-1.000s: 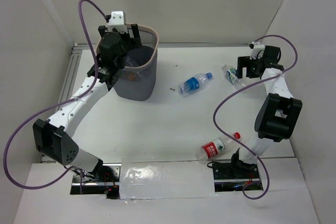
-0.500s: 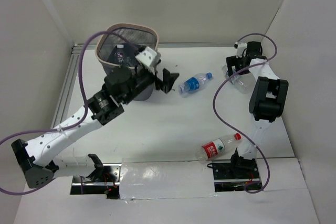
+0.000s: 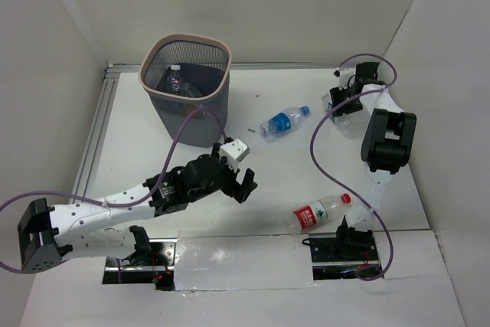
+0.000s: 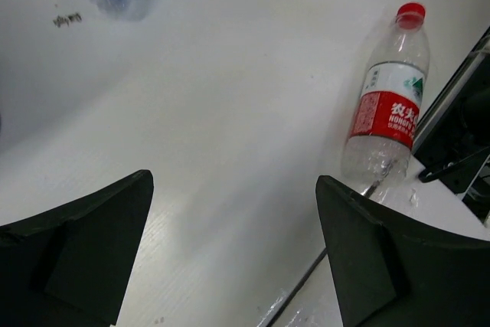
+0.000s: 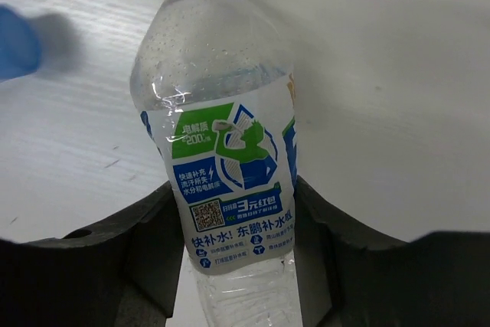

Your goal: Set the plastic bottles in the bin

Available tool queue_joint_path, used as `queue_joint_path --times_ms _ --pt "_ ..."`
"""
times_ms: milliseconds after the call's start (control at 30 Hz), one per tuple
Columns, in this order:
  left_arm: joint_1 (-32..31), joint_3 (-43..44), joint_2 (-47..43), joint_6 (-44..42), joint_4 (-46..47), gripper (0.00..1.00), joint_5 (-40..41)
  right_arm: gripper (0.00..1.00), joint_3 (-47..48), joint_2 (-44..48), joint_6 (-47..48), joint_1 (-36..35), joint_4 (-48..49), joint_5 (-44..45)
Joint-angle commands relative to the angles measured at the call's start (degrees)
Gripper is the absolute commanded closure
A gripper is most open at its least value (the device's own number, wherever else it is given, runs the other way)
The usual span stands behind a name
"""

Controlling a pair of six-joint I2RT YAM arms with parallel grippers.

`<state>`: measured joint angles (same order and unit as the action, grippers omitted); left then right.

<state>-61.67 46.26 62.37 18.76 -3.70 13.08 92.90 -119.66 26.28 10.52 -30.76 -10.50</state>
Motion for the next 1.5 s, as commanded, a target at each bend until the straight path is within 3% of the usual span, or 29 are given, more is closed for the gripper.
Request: queue_joint_path --times_ms 0,133,267,400,533,633,800,1067,1100,1133,1167,1267,1467 --pt "-1.52 -2.13 -1.64 4.26 2.13 0.0 2.12 0.73 5.78 3.28 3.76 -0.5 -10.15 -12.4" --pt "-2.57 -7.05 -2.16 6.54 2.64 0.01 2.12 0.75 14.57 7.85 10.7 -4.97 -19.32 -27.18" --pt "-3.11 -10.04 -2.16 8.65 3.18 0.01 1.6 0.75 26.24 12.5 9.85 -12.34 -18.73 -34.66" --pt "-4.24 -11.72 -2.16 10.5 3.7 0.01 1.6 0.75 32.86 14.27 6.16 -20.44 -11.45 -36.07" --pt "-4.78 -12.86 -2.16 11.03 4.23 0.01 1.6 0.75 32.34 16.47 -1.4 -27.12 10.04 -36.08" --pt "-4.78 -13.48 -2.69 11.03 4.76 0.01 1.6 0.75 33.48 15.6 -8.16 -31.69 21.05 -36.08" --pt "-4.78 -14.0 -2.69 10.51 5.37 0.02 1.6 0.75 38.14 10.07 -14.22 -38.9 25.75 -34.67" --pt "-5.3 -14.0 -1.38 6.9 7.57 0.02 -0.07 0.65 40.16 0.93 -21.54 -42.08 32.17 -33.27" --pt "-5.3 -14.0 -0.85 6.29 8.18 0.01 -0.07 0.57 41.99 -0.56 -22.23 -42.6 32.17 -32.75" --pt "-5.3 -14.0 -0.85 6.28 8.71 0.01 0.54 0.56 42.01 -0.58 -22.85 -42.6 31.65 -32.74" --pt "-5.3 -14.0 -0.85 5.59 9.32 0.01 0.54 0.33 43.49 -1.8 -22.86 -42.6 31.03 -32.04" --pt "-5.3 -12.78 1.08 2.69 11.87 0.0 1.24 0.0 44.65 -2.34 -23.38 -42.6 28.92 -29.94" --pt "-4.43 -5.59 10.65 -7.05 15.39 0.0 4.5 0.0 44.12 3.45 -27.24 -37.26 28.3 -28.17"
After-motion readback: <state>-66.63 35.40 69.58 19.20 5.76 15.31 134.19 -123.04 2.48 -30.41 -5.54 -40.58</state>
